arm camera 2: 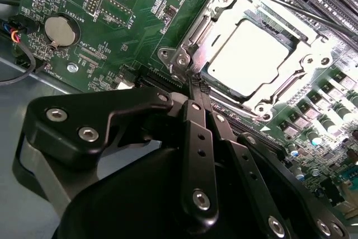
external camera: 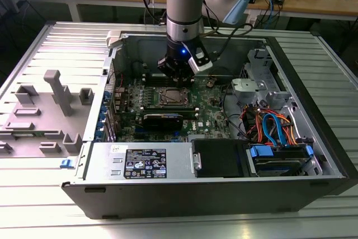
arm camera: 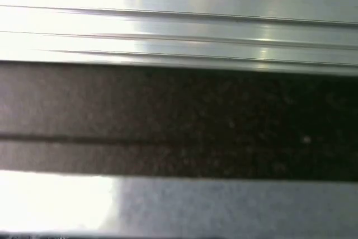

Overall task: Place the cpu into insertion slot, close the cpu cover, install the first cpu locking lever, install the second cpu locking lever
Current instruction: 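Install the second cpu locking lever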

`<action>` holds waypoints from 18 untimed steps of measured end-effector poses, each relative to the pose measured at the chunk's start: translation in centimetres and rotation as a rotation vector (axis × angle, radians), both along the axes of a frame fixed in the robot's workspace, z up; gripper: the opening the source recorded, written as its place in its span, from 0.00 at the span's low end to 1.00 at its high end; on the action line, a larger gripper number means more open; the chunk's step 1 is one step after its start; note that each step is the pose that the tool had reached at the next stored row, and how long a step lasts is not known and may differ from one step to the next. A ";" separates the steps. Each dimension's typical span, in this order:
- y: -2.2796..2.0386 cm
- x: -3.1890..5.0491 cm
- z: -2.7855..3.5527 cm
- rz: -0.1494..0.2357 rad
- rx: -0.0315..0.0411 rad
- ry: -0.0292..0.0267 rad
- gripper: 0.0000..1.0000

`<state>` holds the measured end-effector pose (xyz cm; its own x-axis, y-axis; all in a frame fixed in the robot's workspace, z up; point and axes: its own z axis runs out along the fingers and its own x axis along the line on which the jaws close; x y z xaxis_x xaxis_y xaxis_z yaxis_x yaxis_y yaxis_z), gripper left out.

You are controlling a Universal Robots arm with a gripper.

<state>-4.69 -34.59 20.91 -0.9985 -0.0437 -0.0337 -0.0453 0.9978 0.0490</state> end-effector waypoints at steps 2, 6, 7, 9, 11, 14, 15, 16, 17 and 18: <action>-0.05 0.00 0.00 0.000 0.0000 0.0000 0.11; -0.47 0.00 0.00 0.000 0.0000 0.0000 0.11; -0.62 0.00 0.00 0.000 0.0000 0.0000 0.11; -0.86 0.00 0.00 0.000 0.0000 0.0000 0.11; -1.05 0.00 0.00 0.000 0.0001 0.0000 0.11; -1.28 0.00 0.00 0.000 0.0000 0.0000 0.11; -1.35 0.00 0.00 0.000 0.0001 0.0000 0.11; -1.45 0.00 0.00 0.000 0.0000 0.0000 0.11; -1.50 0.00 0.00 0.000 0.0000 0.0000 0.11; -1.56 0.00 0.00 0.000 0.0000 0.0000 0.11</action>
<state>-4.69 -36.14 20.91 -0.9985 -0.0436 -0.0336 -0.0452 0.9978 0.0490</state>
